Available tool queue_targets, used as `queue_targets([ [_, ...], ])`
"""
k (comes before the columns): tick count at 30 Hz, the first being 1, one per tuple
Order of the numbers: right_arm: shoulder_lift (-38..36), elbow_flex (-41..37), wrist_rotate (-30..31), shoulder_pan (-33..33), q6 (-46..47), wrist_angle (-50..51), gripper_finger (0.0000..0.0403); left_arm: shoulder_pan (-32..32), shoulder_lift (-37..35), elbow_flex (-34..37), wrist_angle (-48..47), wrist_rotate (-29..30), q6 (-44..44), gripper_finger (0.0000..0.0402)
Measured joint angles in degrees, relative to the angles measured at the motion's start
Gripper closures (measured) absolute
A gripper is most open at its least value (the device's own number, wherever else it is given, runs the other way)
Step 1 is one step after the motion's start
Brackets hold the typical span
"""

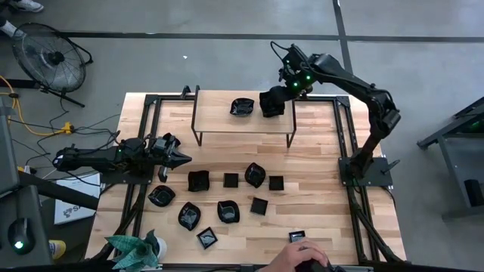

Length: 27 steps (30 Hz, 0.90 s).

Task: Pick & Place Mini shaped plates
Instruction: Stack the distorted square-shaped plate on the distorted square-shaped plate

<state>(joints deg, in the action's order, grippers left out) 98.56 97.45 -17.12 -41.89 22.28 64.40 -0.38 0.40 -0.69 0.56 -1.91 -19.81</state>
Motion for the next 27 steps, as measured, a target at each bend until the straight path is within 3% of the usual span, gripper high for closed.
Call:
queue_targets([
  [27,1.6,0.0,0.0,0.0,0.6,1.8,0.0397,0.0,0.0,0.0,0.0,0.0,0.0,0.0400],
])
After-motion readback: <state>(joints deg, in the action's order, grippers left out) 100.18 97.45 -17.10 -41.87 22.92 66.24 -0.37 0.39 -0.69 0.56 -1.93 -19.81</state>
